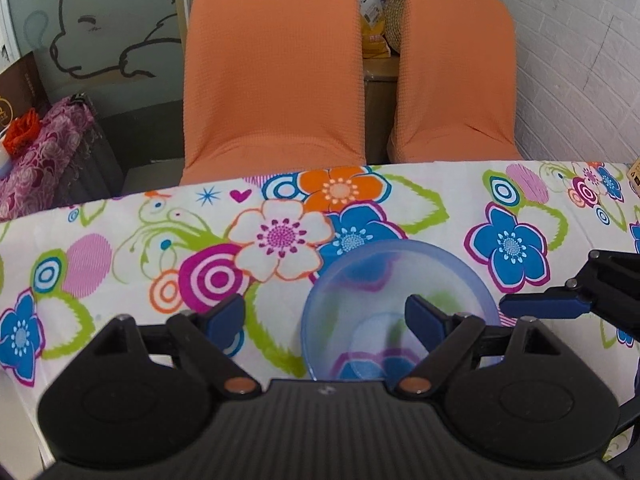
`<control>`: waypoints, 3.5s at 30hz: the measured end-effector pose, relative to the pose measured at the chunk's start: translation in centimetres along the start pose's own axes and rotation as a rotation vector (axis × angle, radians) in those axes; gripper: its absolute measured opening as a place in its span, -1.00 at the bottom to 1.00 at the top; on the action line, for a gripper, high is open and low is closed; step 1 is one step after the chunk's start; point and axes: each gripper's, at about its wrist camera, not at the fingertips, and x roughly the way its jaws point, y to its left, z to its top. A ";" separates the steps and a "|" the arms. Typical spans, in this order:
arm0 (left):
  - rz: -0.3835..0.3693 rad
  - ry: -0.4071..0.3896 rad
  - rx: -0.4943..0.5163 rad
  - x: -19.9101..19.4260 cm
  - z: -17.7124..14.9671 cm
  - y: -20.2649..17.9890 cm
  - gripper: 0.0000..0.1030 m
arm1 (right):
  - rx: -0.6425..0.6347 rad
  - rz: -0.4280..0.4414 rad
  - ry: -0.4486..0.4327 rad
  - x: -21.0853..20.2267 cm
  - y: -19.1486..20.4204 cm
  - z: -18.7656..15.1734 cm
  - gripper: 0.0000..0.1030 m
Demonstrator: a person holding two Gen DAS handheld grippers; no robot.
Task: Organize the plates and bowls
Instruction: 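Move the right gripper to the translucent blue bowl rim and grasp it, then carry the blue bowl into the white bowl and open the right gripper, then grasp the steel bowl rim of the nested bowls with the right gripper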
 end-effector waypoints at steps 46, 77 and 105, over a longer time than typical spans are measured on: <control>-0.245 -0.113 0.296 -17.4 -18.1 -26.8 0.32 | -0.078 -0.274 -0.079 -22.0 7.7 -14.9 0.18; -0.269 -0.004 0.304 -14.8 -19.8 -27.4 0.63 | 0.037 -0.216 -0.125 -22.6 6.9 -22.6 0.16; -0.191 -0.080 0.278 -18.0 -20.3 -24.5 0.82 | 0.205 -0.267 -0.178 -27.0 6.9 -24.5 0.17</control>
